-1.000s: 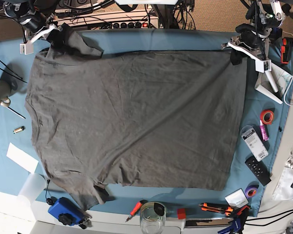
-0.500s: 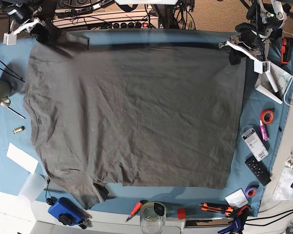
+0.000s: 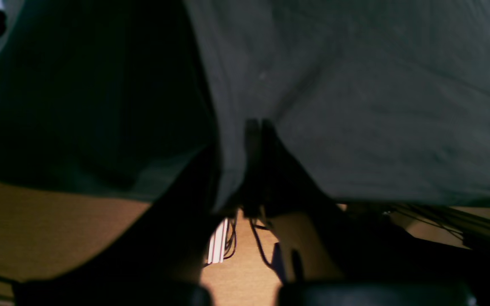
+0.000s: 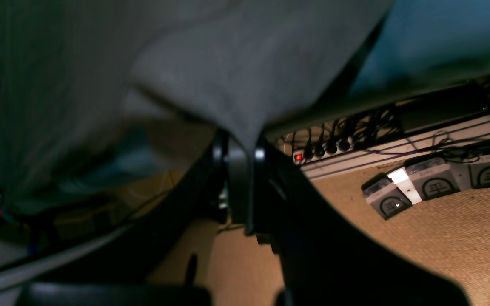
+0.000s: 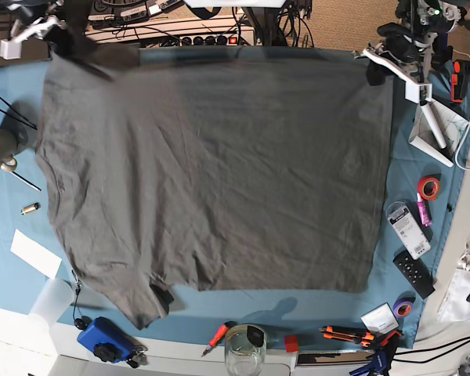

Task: Fold the T-shirt properly
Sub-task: 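Lift the collar edge with both grippers and drag it toward the hem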

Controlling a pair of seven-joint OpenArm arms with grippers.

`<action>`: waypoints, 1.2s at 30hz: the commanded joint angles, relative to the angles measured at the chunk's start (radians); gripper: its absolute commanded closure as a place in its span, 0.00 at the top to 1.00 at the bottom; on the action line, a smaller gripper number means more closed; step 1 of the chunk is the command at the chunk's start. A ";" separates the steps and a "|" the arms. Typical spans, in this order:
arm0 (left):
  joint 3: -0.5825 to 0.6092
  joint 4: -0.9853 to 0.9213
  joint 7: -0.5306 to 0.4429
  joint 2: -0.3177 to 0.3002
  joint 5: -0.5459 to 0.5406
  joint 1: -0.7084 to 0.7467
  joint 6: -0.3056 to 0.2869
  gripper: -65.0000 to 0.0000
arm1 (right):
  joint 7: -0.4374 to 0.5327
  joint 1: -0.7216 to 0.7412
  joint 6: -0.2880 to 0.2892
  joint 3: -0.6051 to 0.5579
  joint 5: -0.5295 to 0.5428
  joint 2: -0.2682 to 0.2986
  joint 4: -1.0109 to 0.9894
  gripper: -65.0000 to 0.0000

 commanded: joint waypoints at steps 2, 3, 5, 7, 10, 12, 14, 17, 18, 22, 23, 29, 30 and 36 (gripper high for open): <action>-0.045 0.019 -0.011 -0.009 -0.008 0.018 0.000 0.00 | -0.017 -0.012 0.001 0.065 0.070 0.016 0.014 0.00; -0.064 0.019 -0.009 -0.009 -0.017 0.025 0.000 0.00 | -0.031 -0.013 0.001 0.085 0.087 0.018 0.014 0.00; -0.101 0.019 0.001 -0.009 -0.057 0.031 -0.001 0.00 | -0.043 -0.017 0.001 0.106 0.098 0.027 0.014 0.00; -0.124 0.019 0.007 -0.009 -0.089 0.031 -0.046 0.00 | -0.043 -0.017 0.001 0.105 0.097 0.032 0.014 0.00; -0.125 0.019 0.007 -0.008 -0.118 0.029 -0.083 0.00 | -0.037 -0.011 0.001 0.102 0.097 0.035 0.014 0.00; -0.124 0.018 0.004 -0.008 -0.118 0.027 -0.083 0.00 | -0.033 -0.005 0.001 0.102 0.097 0.034 0.014 0.00; -0.124 0.018 0.003 -0.008 -0.118 0.027 -0.082 0.00 | -0.026 0.000 0.001 0.102 0.097 0.038 0.014 0.00; -0.124 0.018 -0.012 -0.008 -0.118 0.025 -0.082 0.00 | -0.024 0.010 0.001 0.102 0.094 0.046 0.014 0.00; -0.124 0.018 -0.018 -0.008 -0.118 0.025 -0.082 0.00 | -0.023 0.017 0.001 0.102 0.093 0.047 0.014 0.00; -0.124 0.018 -0.022 -0.009 -0.118 0.010 -0.082 0.00 | -0.023 0.039 0.001 0.102 0.084 0.062 0.014 0.00; -0.124 0.018 -0.023 -0.009 -0.118 0.005 -0.082 0.00 | -0.023 0.042 0.001 0.102 0.081 0.068 0.014 0.00; -0.124 0.018 -0.024 -0.009 -0.106 -0.031 -0.075 0.00 | -0.014 0.058 0.001 0.102 0.058 0.093 0.014 0.00; -0.124 0.018 -0.023 -0.009 -0.106 -0.037 -0.075 0.00 | -0.011 0.063 0.001 0.102 0.056 0.095 0.014 0.00; -0.124 0.018 -0.035 -0.009 -0.053 -0.056 -0.063 0.00 | 0.034 0.108 0.001 0.076 -0.030 0.095 0.014 0.00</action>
